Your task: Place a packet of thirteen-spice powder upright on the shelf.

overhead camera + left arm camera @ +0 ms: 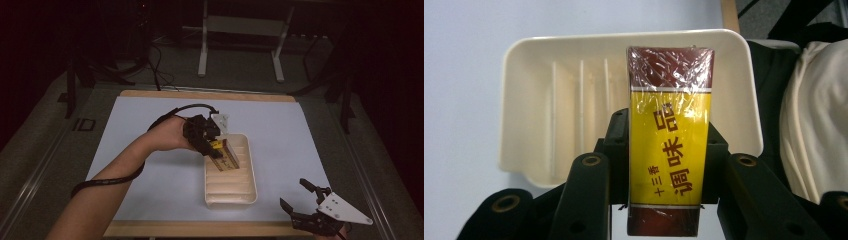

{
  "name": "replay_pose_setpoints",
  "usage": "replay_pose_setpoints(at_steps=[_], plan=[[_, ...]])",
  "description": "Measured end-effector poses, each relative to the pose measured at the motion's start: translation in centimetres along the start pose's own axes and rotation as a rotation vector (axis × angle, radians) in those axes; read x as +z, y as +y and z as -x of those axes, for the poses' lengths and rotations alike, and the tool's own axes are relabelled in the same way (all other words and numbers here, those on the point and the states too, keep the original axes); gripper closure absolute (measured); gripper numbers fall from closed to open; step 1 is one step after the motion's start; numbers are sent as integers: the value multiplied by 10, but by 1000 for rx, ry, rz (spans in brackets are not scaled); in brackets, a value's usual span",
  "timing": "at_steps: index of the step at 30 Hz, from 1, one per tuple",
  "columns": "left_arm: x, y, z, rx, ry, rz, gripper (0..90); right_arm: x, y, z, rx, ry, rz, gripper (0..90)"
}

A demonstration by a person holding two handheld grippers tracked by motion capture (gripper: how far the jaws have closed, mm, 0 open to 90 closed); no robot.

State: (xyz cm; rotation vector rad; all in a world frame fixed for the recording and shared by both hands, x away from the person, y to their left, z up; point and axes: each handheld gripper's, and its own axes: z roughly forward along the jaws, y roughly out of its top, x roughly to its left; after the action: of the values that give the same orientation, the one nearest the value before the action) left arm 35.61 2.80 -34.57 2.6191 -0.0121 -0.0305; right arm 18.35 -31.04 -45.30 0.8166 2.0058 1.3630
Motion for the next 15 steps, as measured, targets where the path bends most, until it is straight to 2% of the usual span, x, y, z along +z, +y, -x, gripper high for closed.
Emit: replay_pose_setpoints(at_steps=[2, 3, 4, 6, 8, 9, 11, 13, 15], plan=[[5, -2, 1, -18, -13, 1, 680, 0, 0, 0, 2, 1, -2, 146], [7, -4, 2, -16, 1, 4, 680, 0, 0, 0, 2, 1, -2, 147], [9, -6, 3, -27, -16, 7, 680, 0, 0, 0, 2, 1, -3, 147], [13, -8, 6, -22, -11, 3, 680, 0, 0, 0, 2, 1, -2, 146], [15, -9, 7, -27, -22, -4, 680, 1, 0, 0, 0, 1, -4, 146], [19, -11, 10, -24, -6, -8, 681, 1, 0, 0, 0, 1, -6, 147], [22, -13, 10, -27, -3, -18, 681, 1, 0, -1, -2, 1, -6, 147], [23, -15, 10, -34, -18, -15, 680, 1, 0, -1, -5, 1, -6, 146], [23, -16, 10, -35, -14, -9, 680, 1, 0, -1, -5, 1, -6, 147]])
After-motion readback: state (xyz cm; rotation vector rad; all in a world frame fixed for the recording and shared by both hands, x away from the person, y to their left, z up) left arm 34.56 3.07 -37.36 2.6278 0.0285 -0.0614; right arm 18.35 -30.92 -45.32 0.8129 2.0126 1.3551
